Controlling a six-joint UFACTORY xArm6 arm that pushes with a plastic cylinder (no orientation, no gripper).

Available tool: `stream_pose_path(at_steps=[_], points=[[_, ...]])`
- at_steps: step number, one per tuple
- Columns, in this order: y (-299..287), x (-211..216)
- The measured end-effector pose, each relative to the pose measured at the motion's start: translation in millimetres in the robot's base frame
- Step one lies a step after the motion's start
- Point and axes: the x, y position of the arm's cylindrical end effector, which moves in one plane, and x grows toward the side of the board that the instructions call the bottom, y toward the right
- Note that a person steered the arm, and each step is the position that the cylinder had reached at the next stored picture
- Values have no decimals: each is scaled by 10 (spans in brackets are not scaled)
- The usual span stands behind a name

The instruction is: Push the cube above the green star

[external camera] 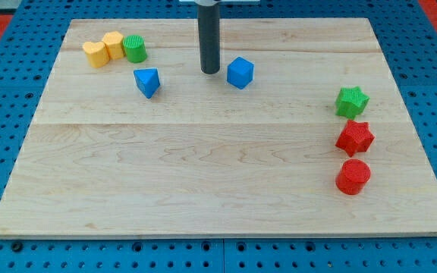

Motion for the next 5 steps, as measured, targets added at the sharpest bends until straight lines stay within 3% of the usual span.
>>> stream_pose_path(at_steps=[5], points=[[1802,21]])
